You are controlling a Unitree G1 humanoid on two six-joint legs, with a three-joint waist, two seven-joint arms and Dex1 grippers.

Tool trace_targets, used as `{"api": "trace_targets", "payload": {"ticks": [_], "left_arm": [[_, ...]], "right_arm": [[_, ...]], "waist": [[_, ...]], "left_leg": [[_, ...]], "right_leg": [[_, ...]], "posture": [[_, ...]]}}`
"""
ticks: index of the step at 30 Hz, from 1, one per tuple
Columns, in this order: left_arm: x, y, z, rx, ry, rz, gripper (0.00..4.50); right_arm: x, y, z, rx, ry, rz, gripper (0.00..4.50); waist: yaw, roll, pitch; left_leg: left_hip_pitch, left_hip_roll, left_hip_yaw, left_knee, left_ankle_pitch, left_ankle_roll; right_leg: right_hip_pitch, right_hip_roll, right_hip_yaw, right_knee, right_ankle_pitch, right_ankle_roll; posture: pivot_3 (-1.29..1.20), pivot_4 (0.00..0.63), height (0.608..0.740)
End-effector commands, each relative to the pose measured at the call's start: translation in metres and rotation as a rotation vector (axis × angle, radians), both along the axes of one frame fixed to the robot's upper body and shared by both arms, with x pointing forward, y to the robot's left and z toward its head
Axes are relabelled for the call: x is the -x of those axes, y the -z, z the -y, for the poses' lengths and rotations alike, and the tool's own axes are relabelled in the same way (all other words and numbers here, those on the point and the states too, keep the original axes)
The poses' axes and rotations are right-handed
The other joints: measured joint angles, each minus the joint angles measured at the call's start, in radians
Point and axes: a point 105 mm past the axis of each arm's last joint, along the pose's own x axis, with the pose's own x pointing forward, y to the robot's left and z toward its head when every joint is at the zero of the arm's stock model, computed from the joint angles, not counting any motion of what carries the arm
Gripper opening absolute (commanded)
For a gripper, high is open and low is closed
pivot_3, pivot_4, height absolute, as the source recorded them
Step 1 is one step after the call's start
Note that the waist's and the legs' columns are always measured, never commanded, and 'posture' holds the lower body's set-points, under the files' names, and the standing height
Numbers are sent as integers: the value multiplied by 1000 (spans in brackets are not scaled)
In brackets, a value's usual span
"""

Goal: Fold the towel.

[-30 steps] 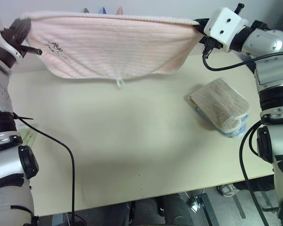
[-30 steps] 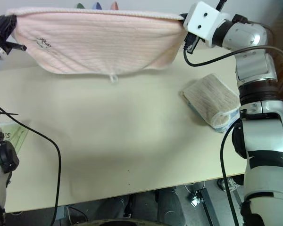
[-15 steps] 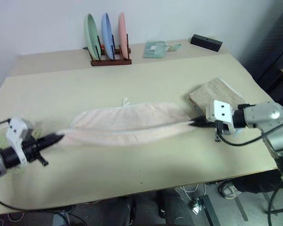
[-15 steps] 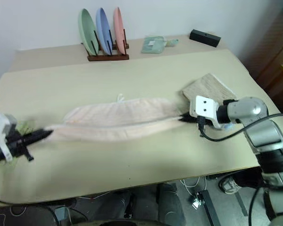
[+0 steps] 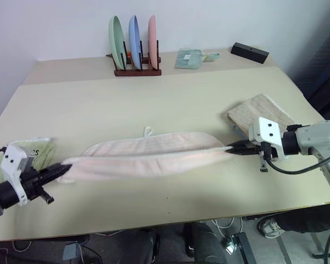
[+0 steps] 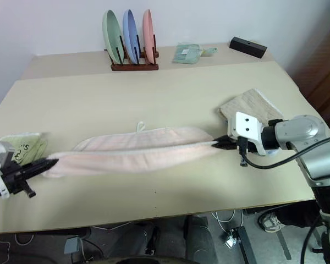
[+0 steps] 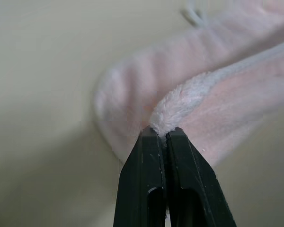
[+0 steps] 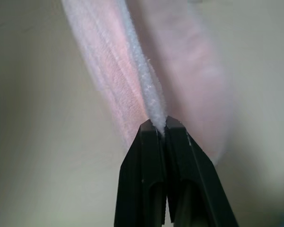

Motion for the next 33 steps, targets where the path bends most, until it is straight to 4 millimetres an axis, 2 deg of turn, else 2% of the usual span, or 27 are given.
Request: {"api": "trace_targets", "payload": {"ticks": [1, 10, 18, 19, 20, 25, 29, 33], "left_arm": [[-18, -1, -4, -37, -52, 58, 0], [-53, 20, -9, -25, -116, 46, 0], [-55, 32, -8, -3, -126, -8, 0], [-55, 32, -9, 0, -133, -4, 603], [-54, 31, -9, 1, -139, 1, 833], [-59, 9, -14, -7, -221, 133, 3237], [-60, -13, -11, 73, -270, 239, 3237], [-61, -34, 11, 104, -211, 338, 3237]], "right_arm": [[-20, -4, 2, 10, 39, 84, 28], [-68, 17, 0, 13, 118, 152, 28], [-78, 28, -2, 20, 121, 144, 28], [-80, 25, 0, 10, 142, 157, 584], [-81, 21, 2, 10, 157, 175, 802], [-74, -5, 19, 46, 193, 285, 3196], [-57, -31, 30, -44, 256, 317, 3196], [-20, -38, 17, -256, 264, 127, 3196]], "waist": [[-1, 0, 0], [-5, 0, 0], [-4, 0, 0], [-4, 0, 0], [-5, 0, 0], [-2, 0, 0], [0, 0, 0], [0, -1, 0]], "left_leg": [[-1, 0, 0, 0, 0, 0], [-2, 0, 0, 0, -1, -1], [-4, 0, 0, 0, -1, -1], [-4, 0, 0, 0, -1, -1], [-4, 0, 0, 0, -1, -1], [-5, 0, 0, 0, -1, -1], [-6, 0, -1, 0, -1, -1], [-5, 0, -1, 0, -1, -1]], "right_leg": [[-1, 0, 0, 0, 0, 0], [-3, 1, 0, 1, 1, 0], [-5, 1, 0, 1, 1, 0], [-5, 1, 0, 1, 1, 0], [-5, 1, 0, 1, 1, 0], [-6, 1, 0, 1, 1, 1], [-6, 1, 0, 1, 1, 1], [-6, 1, 0, 1, 1, 1]], "posture": [[0, 150, 740], [0, 150, 740], [0, 150, 740], [0, 150, 740], [0, 150, 740], [0, 150, 740], [0, 150, 740], [0, 150, 740]]}}
